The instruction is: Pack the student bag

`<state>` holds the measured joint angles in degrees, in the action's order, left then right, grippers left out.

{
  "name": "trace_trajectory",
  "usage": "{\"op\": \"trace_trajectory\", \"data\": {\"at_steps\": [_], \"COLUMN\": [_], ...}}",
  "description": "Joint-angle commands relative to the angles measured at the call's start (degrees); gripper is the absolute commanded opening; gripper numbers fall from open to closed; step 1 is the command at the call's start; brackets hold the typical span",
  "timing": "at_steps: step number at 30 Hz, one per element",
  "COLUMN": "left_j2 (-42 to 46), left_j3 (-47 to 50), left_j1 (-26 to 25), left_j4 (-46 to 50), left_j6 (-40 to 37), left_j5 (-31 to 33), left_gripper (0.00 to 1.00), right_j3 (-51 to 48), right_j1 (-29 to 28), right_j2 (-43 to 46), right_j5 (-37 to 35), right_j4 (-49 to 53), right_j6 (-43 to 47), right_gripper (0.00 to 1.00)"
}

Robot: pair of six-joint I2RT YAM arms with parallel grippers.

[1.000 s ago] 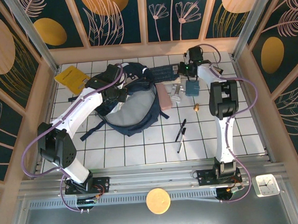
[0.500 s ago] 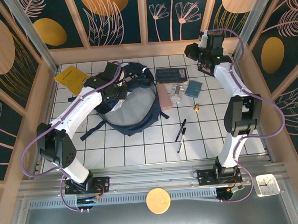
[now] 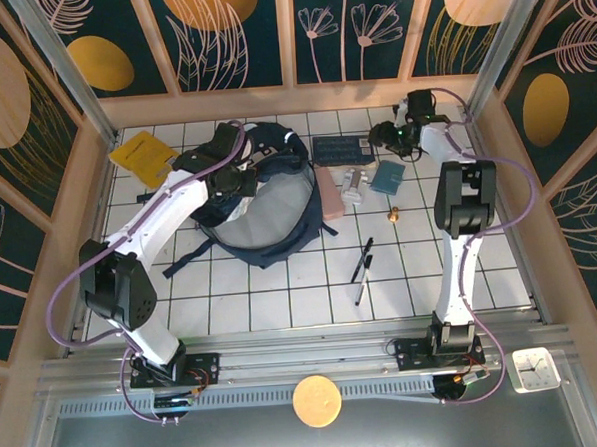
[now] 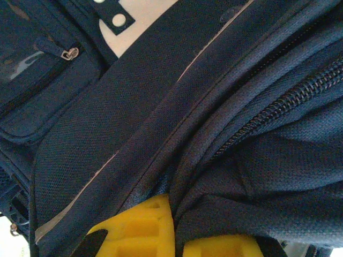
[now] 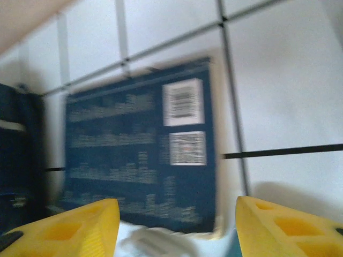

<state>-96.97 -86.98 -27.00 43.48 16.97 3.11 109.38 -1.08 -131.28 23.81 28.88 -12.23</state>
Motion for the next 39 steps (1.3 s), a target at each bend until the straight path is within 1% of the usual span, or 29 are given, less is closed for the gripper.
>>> {"op": "trace_trajectory", "data": {"at_steps": [1,4,8,13,19,23,24,25,26,31,32,36,38,39], "left_j2": [-0.8,-0.9,-0.9,-0.9,-0.5,-0.2,-0.1,0.0,0.0,0.6,0.9,1.8,2.2,2.4], "left_j3": [-1.9,-1.7,-0.8,0.9,1.8,2.2,2.2,2.5,2.7,4.4,4.8,6.6,7.2,7.5], "left_j1": [0.5,0.5,0.5,0.5,0.6,0.6,0.6,0.6,0.6,0.6,0.6,0.8,0.8,0.8], "left_j4": [-1.0,-0.9,-1.3,-1.8,-1.9,-1.8,-1.9,-2.0,-2.0,-2.4,-2.5,-3.1,-3.5,-3.7], "left_j6": [1.6,1.6,1.6,1.7,1.0,0.4,0.3,0.1,0.0,-0.6,-0.6,-0.6,-0.6,-0.5], "left_j5": [0.4,0.6,0.2,0.0,-0.1,-0.3,-0.1,-0.1,0.0,0.2,0.3,0.4,0.3,0.3], "left_gripper": [0.00,0.00,0.00,0.00,0.00,0.00,0.00,0.00,0.00,0.00,0.00,0.00,0.00,0.00], "right_j3": [6.7,10.2,15.7,21.5,22.6,20.8,20.3,20.0,19.8,16.7,16.5,13.0,8.8,5.9], "right_j1": [-0.1,-0.7,-1.6,-2.7,-4.9,-6.2,-6.6,-7.0,-7.4,-8.4,-8.5,-8.4,-8.1,-7.7], "right_j2": [-2.7,-5.9,-10.8,-15.3,-17.3,-17.4,-17.4,-17.4,-17.4,-16.1,-16.0,-13.1,-9.4,-7.1], "right_j5": [-2.7,-3.5,-2.7,-4.4,-8.4,-9.9,-10.8,-11.5,-12.3,-14.7,-15.0,-16.5,-14.5,-12.2], "right_j4": [5.6,7.6,10.7,13.6,14.9,14.9,14.7,14.8,14.8,12.8,12.7,9.7,5.3,1.9], "right_j6": [4.1,5.2,6.3,7.0,8.1,8.3,8.5,8.8,8.8,8.0,7.9,7.4,6.3,4.8], "right_gripper": [0.59,0.59,0.59,0.59,0.59,0.57,0.54,0.48,0.44,0.01,0.00,0.00,0.00,0.00]}}
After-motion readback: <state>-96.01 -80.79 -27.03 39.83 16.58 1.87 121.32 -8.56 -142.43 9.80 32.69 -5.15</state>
